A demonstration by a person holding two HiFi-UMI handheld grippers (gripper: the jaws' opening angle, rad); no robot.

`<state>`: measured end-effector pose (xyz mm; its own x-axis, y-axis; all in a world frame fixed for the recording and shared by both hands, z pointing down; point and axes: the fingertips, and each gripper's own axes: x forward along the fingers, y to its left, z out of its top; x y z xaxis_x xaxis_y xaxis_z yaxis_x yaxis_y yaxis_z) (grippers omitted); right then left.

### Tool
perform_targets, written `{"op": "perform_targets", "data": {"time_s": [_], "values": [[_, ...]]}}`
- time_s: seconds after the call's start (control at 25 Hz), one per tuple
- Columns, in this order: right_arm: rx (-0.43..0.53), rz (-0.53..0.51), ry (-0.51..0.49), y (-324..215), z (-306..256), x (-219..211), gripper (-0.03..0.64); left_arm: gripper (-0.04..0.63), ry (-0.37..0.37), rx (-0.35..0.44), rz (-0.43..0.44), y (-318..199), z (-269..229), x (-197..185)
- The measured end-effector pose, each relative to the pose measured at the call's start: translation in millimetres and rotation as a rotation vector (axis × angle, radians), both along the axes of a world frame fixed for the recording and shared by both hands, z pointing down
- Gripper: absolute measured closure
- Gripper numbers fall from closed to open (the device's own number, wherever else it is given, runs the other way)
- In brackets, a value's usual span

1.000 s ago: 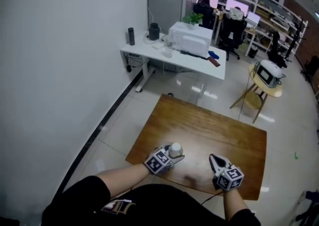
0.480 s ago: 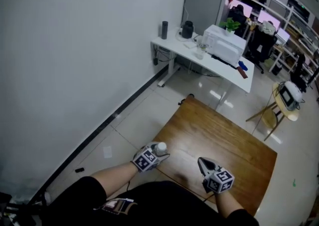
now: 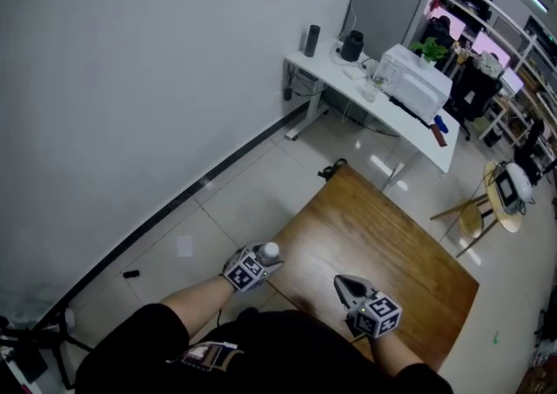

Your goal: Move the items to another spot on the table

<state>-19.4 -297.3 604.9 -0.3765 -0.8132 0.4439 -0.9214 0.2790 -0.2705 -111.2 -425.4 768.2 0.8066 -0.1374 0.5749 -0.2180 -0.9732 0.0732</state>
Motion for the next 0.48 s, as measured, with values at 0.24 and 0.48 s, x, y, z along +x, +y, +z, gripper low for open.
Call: {"op": "perform_targets", "data": {"time_s": [0.24,0.48], "values": [[-0.002,0.010,0.019,-4.8,4.7,2.3,0.624,0.295,0.035,0.005,-0.001,7.9,1.2,7.5],[-0.012,0.056,0.034,-3.6,0.1,1.9,0.624,0.221,0.021,-0.056,0.036,12.8,8.4,9.2]]}}
